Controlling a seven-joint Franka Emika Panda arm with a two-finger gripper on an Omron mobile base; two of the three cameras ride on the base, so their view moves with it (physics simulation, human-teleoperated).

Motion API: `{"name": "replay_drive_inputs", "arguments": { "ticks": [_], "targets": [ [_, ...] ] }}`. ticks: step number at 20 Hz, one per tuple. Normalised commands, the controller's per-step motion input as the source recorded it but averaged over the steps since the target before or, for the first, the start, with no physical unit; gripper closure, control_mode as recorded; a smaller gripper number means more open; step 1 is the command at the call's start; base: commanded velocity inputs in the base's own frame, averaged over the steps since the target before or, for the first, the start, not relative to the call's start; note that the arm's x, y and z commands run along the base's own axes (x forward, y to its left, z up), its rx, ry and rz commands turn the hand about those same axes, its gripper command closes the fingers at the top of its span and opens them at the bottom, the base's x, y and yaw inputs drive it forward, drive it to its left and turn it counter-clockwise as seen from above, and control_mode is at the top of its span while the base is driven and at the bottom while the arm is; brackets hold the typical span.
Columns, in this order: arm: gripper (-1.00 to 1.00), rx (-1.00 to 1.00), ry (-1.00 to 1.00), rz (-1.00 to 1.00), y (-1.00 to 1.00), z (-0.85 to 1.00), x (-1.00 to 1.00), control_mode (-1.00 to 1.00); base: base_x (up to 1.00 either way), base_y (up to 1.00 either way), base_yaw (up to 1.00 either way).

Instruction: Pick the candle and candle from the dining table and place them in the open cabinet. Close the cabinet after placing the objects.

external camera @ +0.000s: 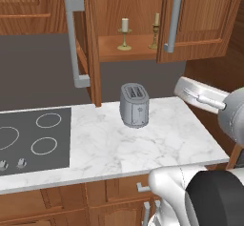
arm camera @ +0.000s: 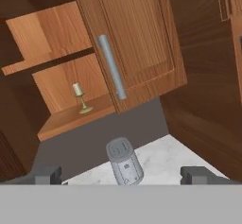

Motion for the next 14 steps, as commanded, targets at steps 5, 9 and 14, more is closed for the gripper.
{"name": "replay_drive_inputs", "arguments": {
  "ticks": [5,9,14],
  "targets": [
    [-1.0,0.0,0.0,0.05,0.25,-0.09,0.0,-1.0,0.0,0.0,0.0],
    [-1.0,0.0,0.0,0.02,0.41,0.0,-0.11,-1.0,0.0,0.0,0.0],
    [-1.0,0.0,0.0,0.01,0.45,0.0,-0.05,-1.0,0.0,0.0,0.0]
  ]
}}
